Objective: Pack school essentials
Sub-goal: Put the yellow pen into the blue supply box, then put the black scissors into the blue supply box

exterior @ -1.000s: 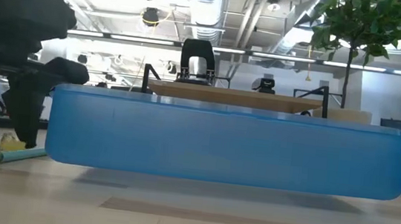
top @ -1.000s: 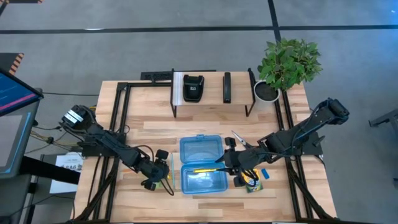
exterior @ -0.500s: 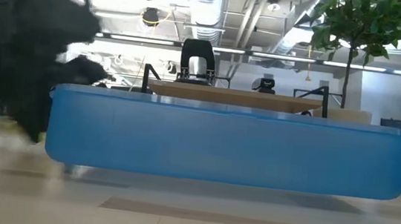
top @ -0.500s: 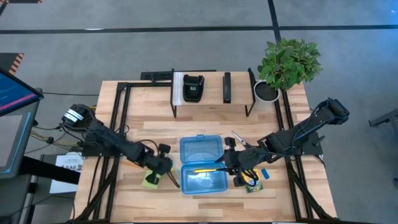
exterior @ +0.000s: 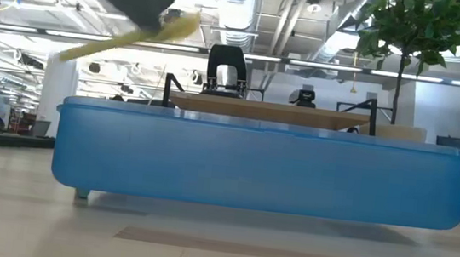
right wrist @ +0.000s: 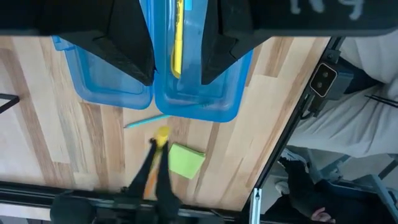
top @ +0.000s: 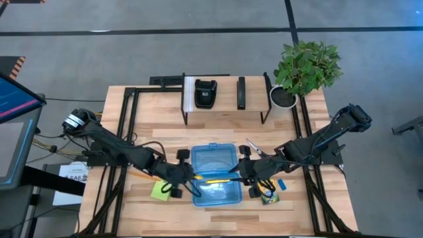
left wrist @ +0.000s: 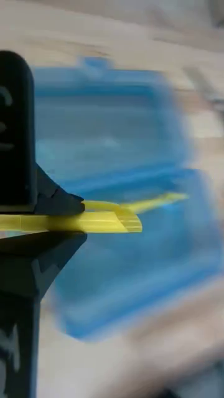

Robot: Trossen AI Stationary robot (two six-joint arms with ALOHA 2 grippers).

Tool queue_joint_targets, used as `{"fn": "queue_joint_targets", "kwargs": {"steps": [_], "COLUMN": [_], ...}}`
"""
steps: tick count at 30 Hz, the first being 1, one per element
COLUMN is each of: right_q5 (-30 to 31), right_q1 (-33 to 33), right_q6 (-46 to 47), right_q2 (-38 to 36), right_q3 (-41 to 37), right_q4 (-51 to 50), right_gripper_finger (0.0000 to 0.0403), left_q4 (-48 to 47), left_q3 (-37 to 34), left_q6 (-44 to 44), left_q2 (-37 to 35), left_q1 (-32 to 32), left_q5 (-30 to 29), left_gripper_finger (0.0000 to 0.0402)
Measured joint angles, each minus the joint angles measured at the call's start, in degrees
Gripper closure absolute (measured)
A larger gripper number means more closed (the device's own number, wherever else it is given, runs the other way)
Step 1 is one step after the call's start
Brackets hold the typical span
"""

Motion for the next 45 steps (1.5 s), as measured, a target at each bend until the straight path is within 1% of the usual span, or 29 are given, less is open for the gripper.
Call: {"fn": "queue_joint_targets", "kwargs": {"steps": [1, 4, 8, 12, 16, 19, 23, 32, 35, 37, 40, 43, 45], "right_q5": [0.0, 1.0, 3.5, 5.6, 5.9, 6.1, 6.0, 6.1, 7.1, 8.9, 10.0, 10.1, 10.0], "right_q1": [0.0, 0.1, 1.2, 2.8, 4.0, 4.8, 5.0, 4.8, 4.8, 4.8, 4.1, 2.7, 1.9], "right_q6": [0.0, 0.0, 0.0, 0.0, 0.0, 0.5, 0.5, 0.6, 0.9, 3.5, 10.2, 17.9, 22.8], "right_q2": [-0.5, -2.9, -6.7, -9.3, -10.1, -9.8, -9.1, -9.7, -9.8, -10.2, -10.4, -10.1, -9.9], "right_q3": [0.0, 0.0, 0.1, 0.1, 0.1, 0.1, 0.0, 0.0, 0.1, 0.1, 0.1, 0.1, -0.1], "right_q4": [0.2, -1.1, -2.6, -2.7, -3.1, -3.2, -4.0, -4.8, -5.7, -8.3, -14.7, -22.8, -28.9], "right_gripper_finger": [0.0254, 0.0257, 0.0261, 0.0262, 0.0262, 0.0265, 0.0265, 0.0266, 0.0266, 0.0266, 0.0266, 0.0264, 0.0262], "left_q4": [2.9, 7.0, 8.2, 8.0, 5.7, 3.5, 2.2, 1.8, -0.9, -2.6, -2.7, 0.9, 5.6], "left_q3": [0.4, 2.4, 6.3, 10.8, 15.3, 18.3, 20.5, 20.7, 20.7, 20.5, 19.1, 15.2, 11.2], "left_q6": [0.6, 1.9, 1.7, -0.1, -1.5, -1.6, -1.6, -0.4, 0.5, 0.6, 2.2, 3.9, 4.1], "left_q2": [0.7, 4.2, 11.3, 18.5, 24.5, 27.8, 30.0, 29.1, 27.2, 24.7, 20.3, 15.1, 11.2], "left_q1": [0.0, 0.2, 1.6, 3.6, 5.6, 6.4, 6.9, 7.1, 7.0, 6.5, 4.6, 2.3, 1.2], "left_q5": [0.7, 1.5, 1.7, 3.8, 6.6, 7.9, 8.5, 8.3, 8.6, 6.9, 1.9, -0.5, -1.0], "left_gripper_finger": [0.0401, 0.0401, 0.0401, 0.0398, 0.0386, 0.0374, 0.0351, 0.0262, 0.0245, 0.0244, 0.0256, 0.0272, 0.0282]}}
